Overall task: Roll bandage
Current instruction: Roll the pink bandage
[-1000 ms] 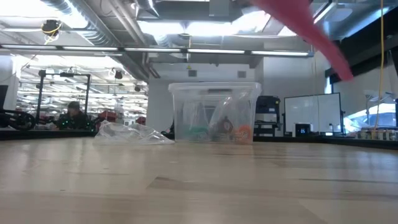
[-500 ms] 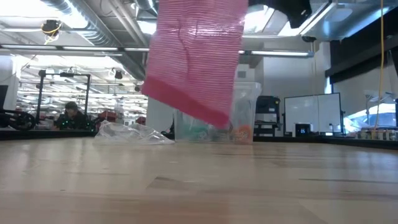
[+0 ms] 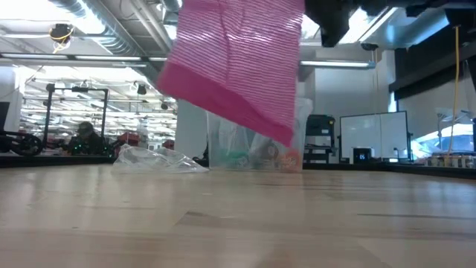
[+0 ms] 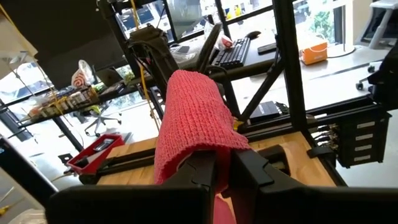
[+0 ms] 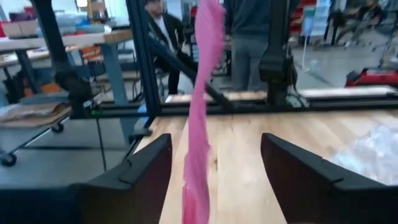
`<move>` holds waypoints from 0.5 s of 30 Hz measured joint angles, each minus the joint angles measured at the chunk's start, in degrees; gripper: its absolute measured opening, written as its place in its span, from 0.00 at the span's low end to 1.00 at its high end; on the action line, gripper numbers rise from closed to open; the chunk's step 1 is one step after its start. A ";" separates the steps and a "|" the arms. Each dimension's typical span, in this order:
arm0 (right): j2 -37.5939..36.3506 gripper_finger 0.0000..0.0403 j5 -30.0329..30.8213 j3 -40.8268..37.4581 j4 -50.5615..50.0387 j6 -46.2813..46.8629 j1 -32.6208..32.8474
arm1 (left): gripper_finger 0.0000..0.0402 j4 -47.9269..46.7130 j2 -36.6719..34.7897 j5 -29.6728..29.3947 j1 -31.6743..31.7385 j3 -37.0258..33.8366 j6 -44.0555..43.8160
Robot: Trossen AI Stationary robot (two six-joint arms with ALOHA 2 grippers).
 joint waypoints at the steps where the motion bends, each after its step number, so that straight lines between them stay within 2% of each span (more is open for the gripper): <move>1: 0.89 0.60 0.35 0.63 1.39 -0.73 -0.11 | 0.04 -0.04 0.00 0.00 0.02 0.00 -0.01; 6: 4.30 0.59 -2.01 5.58 1.70 -1.40 -1.53 | 0.04 -0.07 0.07 0.00 0.10 0.00 -0.12; 8: 4.46 0.59 -4.94 7.68 0.17 -3.48 -2.03 | 0.04 -0.09 0.09 0.00 0.11 0.00 -0.46; 11: 4.02 0.58 -5.11 9.62 0.08 -8.06 -1.88 | 0.04 -0.37 0.09 0.00 0.09 0.00 -1.02; 15: 2.55 0.47 -3.46 10.24 0.00 -13.69 -1.81 | 0.04 -0.83 0.11 0.00 -0.31 0.00 -1.50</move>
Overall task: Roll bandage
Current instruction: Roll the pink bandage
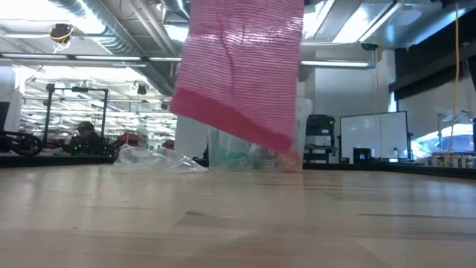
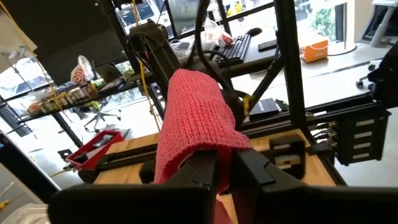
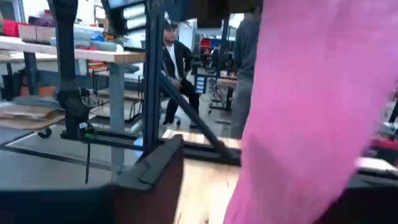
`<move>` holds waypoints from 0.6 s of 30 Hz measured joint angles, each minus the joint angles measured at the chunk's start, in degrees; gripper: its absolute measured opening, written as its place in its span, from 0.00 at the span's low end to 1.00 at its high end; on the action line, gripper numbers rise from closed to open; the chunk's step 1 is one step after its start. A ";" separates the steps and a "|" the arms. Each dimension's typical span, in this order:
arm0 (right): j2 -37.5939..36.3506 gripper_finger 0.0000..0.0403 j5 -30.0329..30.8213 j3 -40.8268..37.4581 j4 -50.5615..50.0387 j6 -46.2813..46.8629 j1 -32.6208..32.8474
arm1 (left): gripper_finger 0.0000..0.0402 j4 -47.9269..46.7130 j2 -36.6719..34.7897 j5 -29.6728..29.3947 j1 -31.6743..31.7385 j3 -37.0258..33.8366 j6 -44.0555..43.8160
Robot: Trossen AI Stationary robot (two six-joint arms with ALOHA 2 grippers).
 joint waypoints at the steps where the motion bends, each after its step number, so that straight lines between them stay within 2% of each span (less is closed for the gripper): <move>1: -0.41 0.42 0.56 0.00 -0.36 -0.82 0.00 | 0.04 -0.03 0.00 0.07 -0.16 0.00 -0.40; 6: -3.05 0.08 6.59 0.00 -9.14 -8.21 -0.07 | 0.04 -0.13 0.02 8.35 -1.34 -0.02 -2.47; 7: -3.56 0.04 8.01 0.00 -10.78 -9.94 -0.07 | 0.04 -0.11 0.02 9.94 -1.71 -0.02 -3.12; 14: -6.82 0.01 16.21 0.00 -17.20 -19.85 -0.06 | 0.04 -0.12 0.02 22.70 -4.12 -0.02 -8.93; 18: -9.93 0.01 24.25 0.00 -20.23 -26.90 -0.06 | 0.04 0.05 0.02 30.50 -5.63 -0.04 -13.30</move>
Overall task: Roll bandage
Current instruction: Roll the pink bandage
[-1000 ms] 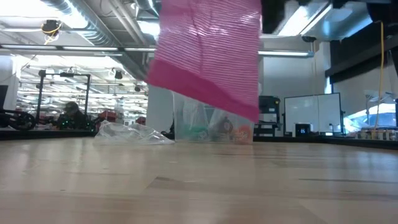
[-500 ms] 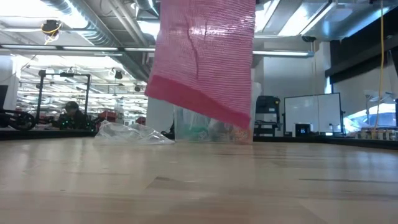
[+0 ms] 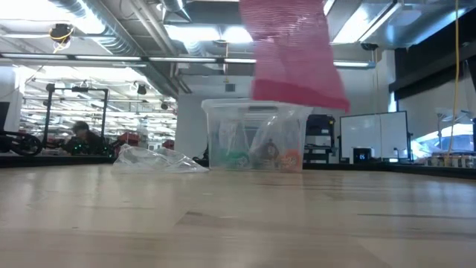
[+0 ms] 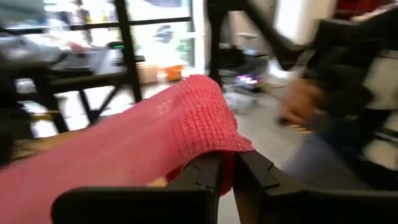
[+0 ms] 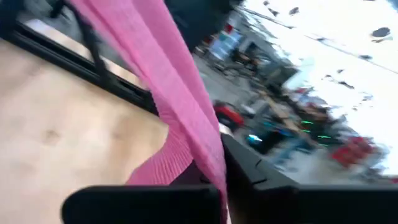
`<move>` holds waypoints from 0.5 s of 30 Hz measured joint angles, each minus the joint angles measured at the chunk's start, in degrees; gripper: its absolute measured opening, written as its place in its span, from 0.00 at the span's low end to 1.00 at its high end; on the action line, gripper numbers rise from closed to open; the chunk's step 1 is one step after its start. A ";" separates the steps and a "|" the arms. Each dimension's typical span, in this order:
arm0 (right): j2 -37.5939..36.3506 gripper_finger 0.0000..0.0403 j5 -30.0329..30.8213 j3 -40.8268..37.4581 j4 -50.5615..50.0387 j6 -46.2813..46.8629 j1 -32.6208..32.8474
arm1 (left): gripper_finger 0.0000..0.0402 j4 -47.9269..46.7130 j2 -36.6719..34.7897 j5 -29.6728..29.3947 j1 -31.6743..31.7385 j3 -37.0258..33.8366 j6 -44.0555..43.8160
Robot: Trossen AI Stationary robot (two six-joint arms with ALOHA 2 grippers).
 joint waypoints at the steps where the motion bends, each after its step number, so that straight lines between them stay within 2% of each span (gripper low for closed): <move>1: -0.95 0.01 0.65 0.00 -0.75 -1.21 0.00 | 0.04 0.10 0.00 0.81 -0.48 0.00 -0.32; 5: -3.13 0.01 0.70 0.03 -1.76 -1.47 0.06 | 0.04 1.65 0.02 0.74 -1.92 0.00 1.94; 8: -3.09 0.01 -0.77 0.04 -2.41 1.59 0.04 | 0.04 5.50 0.04 -2.25 -2.01 0.00 7.31; 15: -2.32 0.01 -9.38 -0.02 -3.86 15.77 0.48 | 0.04 13.05 -1.22 -19.44 -0.85 -0.02 20.93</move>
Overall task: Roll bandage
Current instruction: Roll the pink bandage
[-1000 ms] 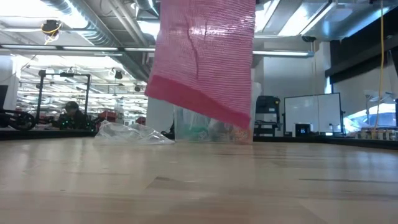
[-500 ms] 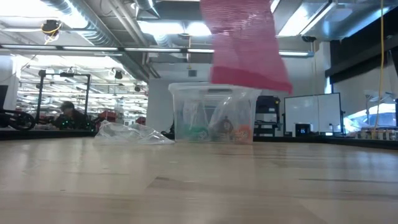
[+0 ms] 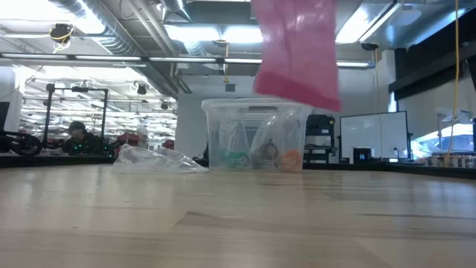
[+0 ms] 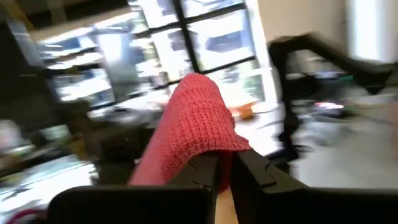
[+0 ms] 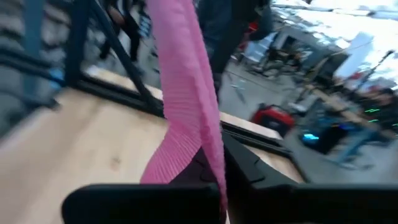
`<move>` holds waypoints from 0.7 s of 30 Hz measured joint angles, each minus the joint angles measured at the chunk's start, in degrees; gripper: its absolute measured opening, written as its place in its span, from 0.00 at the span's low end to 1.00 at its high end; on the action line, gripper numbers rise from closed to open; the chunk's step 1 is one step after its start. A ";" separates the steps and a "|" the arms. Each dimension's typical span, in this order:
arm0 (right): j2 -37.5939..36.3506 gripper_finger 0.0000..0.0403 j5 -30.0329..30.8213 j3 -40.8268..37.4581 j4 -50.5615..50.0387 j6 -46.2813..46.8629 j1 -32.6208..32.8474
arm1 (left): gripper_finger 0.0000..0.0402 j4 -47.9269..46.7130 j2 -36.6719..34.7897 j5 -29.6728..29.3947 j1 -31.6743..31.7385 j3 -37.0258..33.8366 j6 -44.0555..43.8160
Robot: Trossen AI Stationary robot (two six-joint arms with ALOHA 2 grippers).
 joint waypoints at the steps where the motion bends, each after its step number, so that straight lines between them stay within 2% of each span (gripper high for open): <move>1: -0.02 0.01 -1.01 0.02 0.20 1.37 0.17 | 0.04 0.02 -0.30 -2.07 0.33 0.00 0.94; 5: -0.02 0.01 -4.76 0.00 1.24 5.28 1.03 | 0.04 -0.34 -0.62 -10.32 2.22 0.00 3.70; 8: -0.04 0.04 -8.43 0.00 2.24 9.12 1.02 | 0.04 -2.65 -0.59 -11.32 3.90 0.00 3.83; 11: -0.04 0.09 -9.06 0.00 3.20 13.97 0.95 | 0.04 -5.57 -0.56 -11.42 5.33 0.00 1.57; 17: -0.64 0.32 -8.90 0.00 2.25 15.63 0.61 | 0.04 -6.74 -0.55 -11.65 6.35 -0.02 0.06; 21: -4.94 0.48 -8.09 0.01 -7.53 16.33 0.69 | 0.04 -6.27 -0.55 -11.65 5.89 -0.02 0.00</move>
